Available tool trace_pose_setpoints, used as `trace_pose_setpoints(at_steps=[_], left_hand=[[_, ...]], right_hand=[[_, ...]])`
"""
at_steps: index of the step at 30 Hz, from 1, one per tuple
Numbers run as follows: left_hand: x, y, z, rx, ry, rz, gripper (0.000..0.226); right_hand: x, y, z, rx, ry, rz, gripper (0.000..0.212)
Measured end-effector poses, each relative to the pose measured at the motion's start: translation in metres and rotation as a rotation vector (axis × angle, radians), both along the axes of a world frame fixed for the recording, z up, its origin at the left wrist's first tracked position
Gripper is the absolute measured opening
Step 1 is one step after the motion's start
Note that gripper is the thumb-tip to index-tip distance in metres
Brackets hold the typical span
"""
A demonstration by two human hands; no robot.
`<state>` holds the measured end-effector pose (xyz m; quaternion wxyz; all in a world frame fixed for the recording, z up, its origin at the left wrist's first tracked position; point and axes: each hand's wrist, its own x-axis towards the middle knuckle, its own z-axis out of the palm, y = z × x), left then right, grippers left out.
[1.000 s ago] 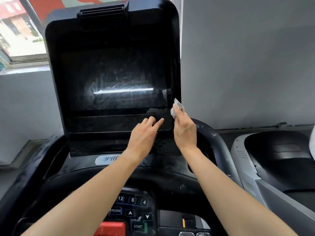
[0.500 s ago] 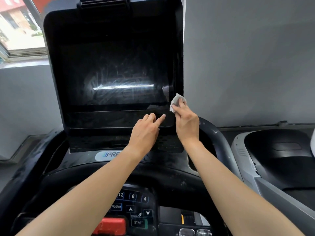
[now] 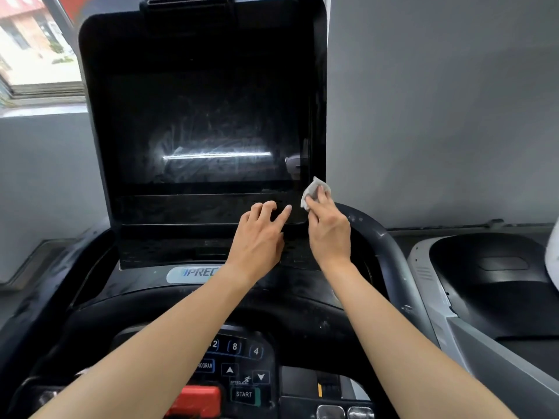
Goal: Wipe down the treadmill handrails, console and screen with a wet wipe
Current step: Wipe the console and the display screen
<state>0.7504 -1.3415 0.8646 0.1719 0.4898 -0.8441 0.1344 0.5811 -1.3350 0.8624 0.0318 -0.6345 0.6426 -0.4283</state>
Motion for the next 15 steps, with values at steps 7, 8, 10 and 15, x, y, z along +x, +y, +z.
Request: trace_pose_setpoints(at_steps=[7, 8, 10, 15], left_hand=[[0.011, 0.009, -0.003, 0.078, -0.004, -0.007, 0.063], [0.011, 0.010, -0.002, 0.100, 0.001, -0.004, 0.062], [0.010, 0.012, -0.002, 0.133, 0.014, -0.003, 0.061], [0.010, 0.013, 0.002, 0.182, 0.048, -0.013, 0.063]], right_hand=[[0.011, 0.019, -0.033, 0.010, 0.073, 0.042, 0.051], [0.013, 0.024, -0.039, 0.018, 0.077, 0.047, 0.051], [0.014, 0.028, -0.041, 0.035, 0.067, 0.053, 0.050], [0.007, 0.000, -0.014, 0.032, 0.019, 0.034, 0.049]])
